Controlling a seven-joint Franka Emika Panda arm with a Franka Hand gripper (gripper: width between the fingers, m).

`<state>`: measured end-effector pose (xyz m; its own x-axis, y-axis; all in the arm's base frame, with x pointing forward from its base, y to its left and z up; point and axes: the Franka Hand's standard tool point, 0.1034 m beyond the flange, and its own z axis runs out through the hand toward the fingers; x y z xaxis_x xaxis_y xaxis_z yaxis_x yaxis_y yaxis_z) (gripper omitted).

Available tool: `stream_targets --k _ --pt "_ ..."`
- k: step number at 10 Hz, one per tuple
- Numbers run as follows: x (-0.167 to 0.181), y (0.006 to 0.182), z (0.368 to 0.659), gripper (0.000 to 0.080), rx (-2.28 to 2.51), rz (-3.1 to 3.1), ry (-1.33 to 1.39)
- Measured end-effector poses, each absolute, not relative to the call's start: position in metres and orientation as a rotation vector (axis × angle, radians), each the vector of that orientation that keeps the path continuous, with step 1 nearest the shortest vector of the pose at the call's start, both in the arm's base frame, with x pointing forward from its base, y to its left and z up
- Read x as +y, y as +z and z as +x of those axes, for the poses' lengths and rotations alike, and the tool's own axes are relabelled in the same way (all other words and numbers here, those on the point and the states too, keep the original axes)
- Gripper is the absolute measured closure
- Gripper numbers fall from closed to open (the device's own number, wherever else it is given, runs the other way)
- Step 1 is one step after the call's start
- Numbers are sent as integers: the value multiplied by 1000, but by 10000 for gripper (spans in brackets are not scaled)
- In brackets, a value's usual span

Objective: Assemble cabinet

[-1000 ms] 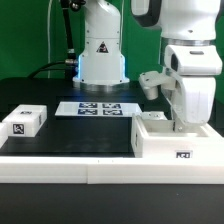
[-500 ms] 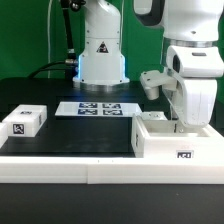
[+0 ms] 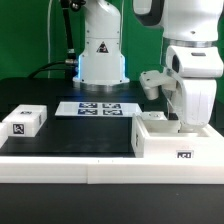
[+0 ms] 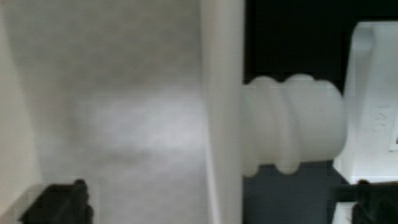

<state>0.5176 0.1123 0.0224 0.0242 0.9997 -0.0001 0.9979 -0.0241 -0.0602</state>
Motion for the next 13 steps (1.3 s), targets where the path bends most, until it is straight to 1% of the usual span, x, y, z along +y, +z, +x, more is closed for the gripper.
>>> stream_targets --k 1,3,4,7,8,9,13 --pt "112 22 518 11 -2164 -2217 65" --pt "112 23 516 3 -2164 -2217 68" --pt "114 30 513 3 -2168 -2218 67" --pt "123 61 498 2 -2169 -2252 52" --pt "125 67 491 2 -2160 -2268 50" --pt "127 68 485 2 -2137 -2290 51" --pt "125 65 486 2 -2129 -2294 56"
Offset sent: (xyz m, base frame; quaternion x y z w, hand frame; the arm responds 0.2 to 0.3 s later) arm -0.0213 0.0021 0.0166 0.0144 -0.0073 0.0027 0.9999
